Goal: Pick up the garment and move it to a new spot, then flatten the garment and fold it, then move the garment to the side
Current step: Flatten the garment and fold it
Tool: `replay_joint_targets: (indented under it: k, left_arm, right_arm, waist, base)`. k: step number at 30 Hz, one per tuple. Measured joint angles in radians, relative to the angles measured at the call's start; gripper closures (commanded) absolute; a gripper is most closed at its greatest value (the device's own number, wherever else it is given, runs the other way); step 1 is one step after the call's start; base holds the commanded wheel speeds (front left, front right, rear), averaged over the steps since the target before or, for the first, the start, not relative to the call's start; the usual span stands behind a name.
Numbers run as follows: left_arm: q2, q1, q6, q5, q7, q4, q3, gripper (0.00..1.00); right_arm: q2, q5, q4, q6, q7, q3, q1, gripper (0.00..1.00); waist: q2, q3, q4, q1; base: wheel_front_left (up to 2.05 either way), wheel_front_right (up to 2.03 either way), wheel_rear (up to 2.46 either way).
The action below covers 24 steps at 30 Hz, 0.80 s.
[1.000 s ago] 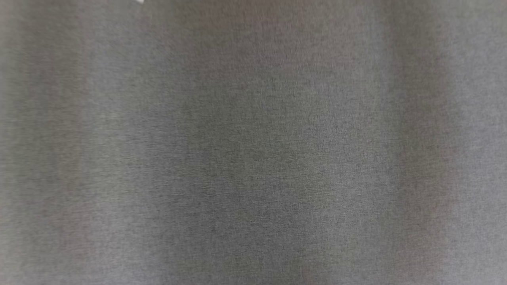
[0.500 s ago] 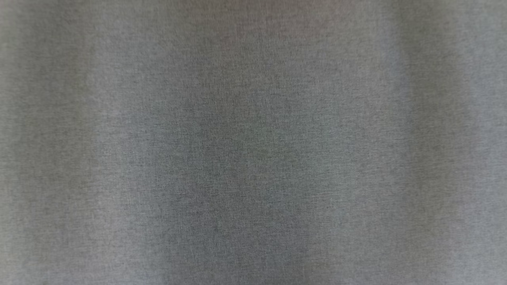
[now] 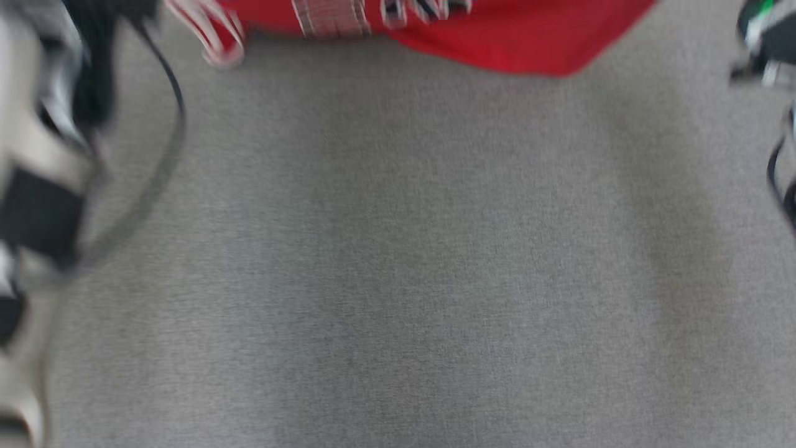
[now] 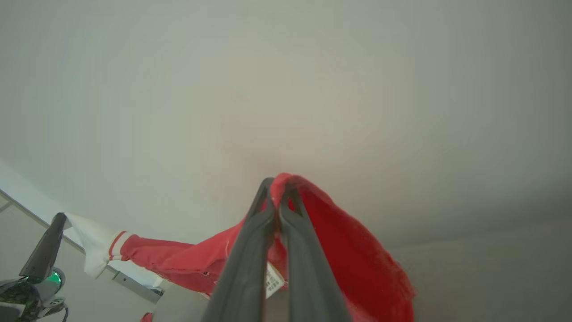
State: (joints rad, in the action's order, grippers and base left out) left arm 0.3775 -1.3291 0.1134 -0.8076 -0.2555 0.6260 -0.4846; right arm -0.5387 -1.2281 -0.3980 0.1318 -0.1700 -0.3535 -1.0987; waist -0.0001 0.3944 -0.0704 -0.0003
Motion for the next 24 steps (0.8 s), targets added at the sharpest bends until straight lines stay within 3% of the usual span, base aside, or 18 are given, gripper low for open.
replay_joint_targets:
  k: [6, 11, 18, 24]
  left_arm:
    - [0.007, 0.408, -0.102, -0.056, -0.004, -0.3, 0.05, 1.0]
    - [0.002, 0.729, -0.206, -0.092, -0.006, -0.543, 0.117, 1.0]
    - [-0.031, 1.078, -0.262, -0.1, -0.006, -0.67, 0.138, 1.0]
    - [-0.074, 1.288, -0.272, -0.097, -0.006, -0.687, 0.201, 1.0]
  right_arm:
    - [-0.063, -0.084, 0.13, 0.0, 0.005, 0.043, 0.309, 1.0]
    - [-0.069, -0.119, 0.23, 0.0, 0.027, 0.058, 0.549, 1.0]
    - [-0.071, -0.112, 0.279, 0.0, 0.07, 0.062, 0.801, 1.0]
    - [-0.073, -0.073, 0.29, 0.0, 0.076, 0.034, 0.947, 1.0]
  waist:
    - [0.0, -0.07, 0.023, 0.0]
    - [-0.0001, -0.119, 0.038, -0.0001]
    - [-0.0001, -0.168, 0.049, 0.0]
    - [-0.0001, -0.198, 0.053, 0.0]
  base:
    - [0.0, 0.0, 0.0]
    - [0.0, 0.0, 0.0]
    - [0.0, 0.0, 0.0]
    - [0.0, 0.0, 0.0]
